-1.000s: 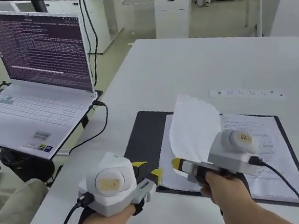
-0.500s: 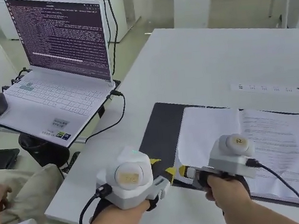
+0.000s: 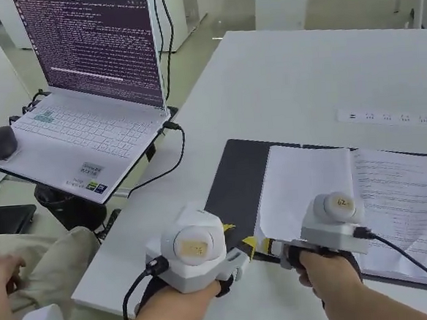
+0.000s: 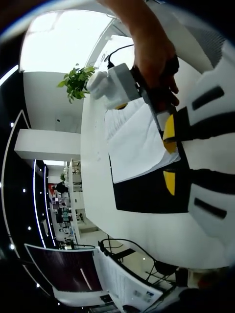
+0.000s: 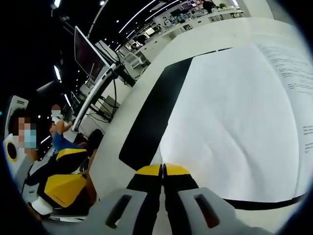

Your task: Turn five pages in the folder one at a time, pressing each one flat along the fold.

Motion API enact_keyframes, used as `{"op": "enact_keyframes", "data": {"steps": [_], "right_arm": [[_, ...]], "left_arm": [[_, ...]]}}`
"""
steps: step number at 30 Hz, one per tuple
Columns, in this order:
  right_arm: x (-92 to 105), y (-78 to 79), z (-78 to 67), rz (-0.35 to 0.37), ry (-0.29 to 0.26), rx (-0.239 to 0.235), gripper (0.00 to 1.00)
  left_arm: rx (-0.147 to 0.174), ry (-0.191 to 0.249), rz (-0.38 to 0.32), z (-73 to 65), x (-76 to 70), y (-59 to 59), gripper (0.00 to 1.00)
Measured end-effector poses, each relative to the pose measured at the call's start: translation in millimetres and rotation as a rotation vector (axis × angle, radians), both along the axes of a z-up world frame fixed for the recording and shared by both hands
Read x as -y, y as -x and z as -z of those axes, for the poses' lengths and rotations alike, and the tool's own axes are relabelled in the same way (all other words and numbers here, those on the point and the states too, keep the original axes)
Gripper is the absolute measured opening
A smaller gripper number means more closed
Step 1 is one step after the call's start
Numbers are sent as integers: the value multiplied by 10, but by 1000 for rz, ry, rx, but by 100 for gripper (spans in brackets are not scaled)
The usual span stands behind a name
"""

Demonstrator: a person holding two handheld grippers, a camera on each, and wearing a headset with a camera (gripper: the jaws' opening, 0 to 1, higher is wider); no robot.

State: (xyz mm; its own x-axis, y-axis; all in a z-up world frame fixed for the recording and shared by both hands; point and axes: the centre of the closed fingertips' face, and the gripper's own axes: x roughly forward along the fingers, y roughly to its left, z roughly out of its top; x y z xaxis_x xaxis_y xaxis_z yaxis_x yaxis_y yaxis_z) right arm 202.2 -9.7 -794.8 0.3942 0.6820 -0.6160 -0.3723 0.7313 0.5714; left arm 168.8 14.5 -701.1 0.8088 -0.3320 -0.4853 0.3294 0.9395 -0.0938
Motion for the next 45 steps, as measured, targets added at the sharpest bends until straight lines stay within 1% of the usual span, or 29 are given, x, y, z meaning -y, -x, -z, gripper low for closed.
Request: {"op": "enact_keyframes", "data": {"steps": [1, 2, 3, 6, 9, 10, 11, 12, 14, 15, 17, 19, 21, 22, 23, 24, 26, 28, 30, 31, 32, 33, 34, 36, 38, 39, 41, 43, 45], "right_arm": [[6, 10, 14, -3, -1, -2, 0], [-7, 30, 4, -8, -21, -2, 0], [-10, 43, 3, -7, -25, -2, 1], [-30, 70, -15, -12, -38, 11, 2], [-59, 108, -23, -30, -68, -8, 5], [-87, 149, -65, -44, -102, -12, 8], [-96, 173, -98, -51, -120, -13, 10], [-76, 194, -137, -54, -131, -11, 11], [-2, 200, -208, -48, -140, 7, 9], [80, 168, -247, -42, -139, 32, 7], [266, 82, -306, 3, -145, 53, 3], [471, -32, -349, 65, -164, 54, 1], [648, -115, -357, 96, -166, 53, 0], [716, -146, -349, 107, -163, 48, 0], [803, -190, -348, 119, -163, 46, 0], [829, -209, -351, 122, -164, 49, 0], [976, -312, -337, 145, -165, 41, 0], [1048, -372, -336, 156, -167, 39, 0], [1131, -454, -343, 171, -178, 33, 0], [1158, -487, -344, 178, -184, 28, 0], [1206, -545, -338, 189, -191, 20, 0], [1236, -586, -330, 194, -194, 15, 0], [1280, -650, -309, 214, -205, -4, 0], [1327, -740, -290, 232, -220, -26, 0], [1382, -848, -239, 266, -231, -67, 0], [1408, -901, -201, 280, -236, -93, 0], [1423, -996, -186, 315, -269, -131, 0], [1432, -1074, -177, 326, -284, -144, 0], [1440, -1142, -165, 350, -303, -170, 0]], "left_arm": [[0, -2, 1, 3, 2, -2, 20], [0, -3, 2, 6, 6, -7, 20], [-2, -2, 3, 10, 10, -11, 20], [-9, -13, 11, 42, 29, -23, 20], [-19, -23, 13, 79, 36, -44, 20], [-19, -27, 14, 87, 35, -56, 20], [-22, -30, 13, 97, 33, -77, 20], [-22, -38, 7, 105, 22, -106, 20], [-21, -38, 2, 120, 15, -171, 19], [-22, -36, -4, 136, 19, -224, 19], [-31, -38, 4, 200, 73, -306, 17], [-39, -52, 22, 296, 161, -381, 16], [-58, -63, 45, 407, 270, -425, 14], [-67, -70, 54, 454, 314, -438, 14], [-84, -83, 72, 529, 384, -438, 14], [-89, -88, 78, 554, 403, -440, 15], [-111, -118, 80, 692, 461, -461, 14], [-129, -120, 71, 760, 474, -462, 14], [-142, -153, 54, 838, 439, -447, 13], [-144, -150, 52, 856, 445, -436, 13], [-156, -161, 48, 905, 435, -407, 13], [-153, -164, 48, 910, 429, -380, 13], [-127, -154, 37, 873, 428, -399, 13], [-117, -158, 36, 876, 426, -388, 13], [-104, -159, 37, 875, 418, -385, 13], [-99, -151, 31, 880, 410, -391, 13], [-80, -152, 33, 884, 411, -377, 13], [-68, -140, 19, 875, 410, -383, 13], [-58, -146, 17, 876, 414, -385, 13]]}}
